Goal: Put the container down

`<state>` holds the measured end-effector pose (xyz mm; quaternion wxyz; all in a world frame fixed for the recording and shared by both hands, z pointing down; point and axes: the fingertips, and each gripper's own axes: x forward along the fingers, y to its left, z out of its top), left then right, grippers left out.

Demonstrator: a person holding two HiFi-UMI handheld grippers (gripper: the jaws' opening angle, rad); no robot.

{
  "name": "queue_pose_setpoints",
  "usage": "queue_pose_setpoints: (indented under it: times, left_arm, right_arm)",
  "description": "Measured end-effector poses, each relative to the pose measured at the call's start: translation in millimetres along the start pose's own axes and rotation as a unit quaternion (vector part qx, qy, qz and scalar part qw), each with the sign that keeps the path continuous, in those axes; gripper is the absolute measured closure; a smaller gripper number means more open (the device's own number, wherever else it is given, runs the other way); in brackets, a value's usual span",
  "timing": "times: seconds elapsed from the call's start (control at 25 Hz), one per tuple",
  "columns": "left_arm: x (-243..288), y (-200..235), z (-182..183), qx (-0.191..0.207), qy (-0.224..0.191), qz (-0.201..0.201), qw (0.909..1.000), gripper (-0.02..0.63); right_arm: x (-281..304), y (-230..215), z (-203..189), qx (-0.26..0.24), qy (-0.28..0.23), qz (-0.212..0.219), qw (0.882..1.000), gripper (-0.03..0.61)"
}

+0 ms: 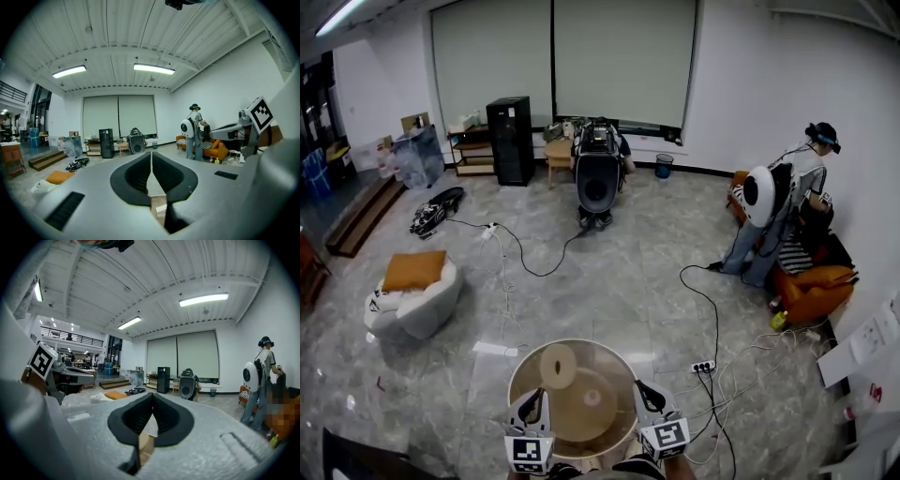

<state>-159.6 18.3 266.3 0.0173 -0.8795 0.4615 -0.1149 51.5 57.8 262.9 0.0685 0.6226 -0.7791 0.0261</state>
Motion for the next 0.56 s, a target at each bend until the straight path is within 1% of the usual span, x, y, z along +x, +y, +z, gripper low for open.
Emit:
queue_pose_setpoints:
  times: [0.56]
  left_arm:
    - [-9.4, -1.4, -0.6, -0.003, -0.006, -0.009, 0.9999, 0.586]
  right_arm:
    - [-7.2, 9.3, 4.0, -0.003, -0.003, -0.006, 1.000, 0.578]
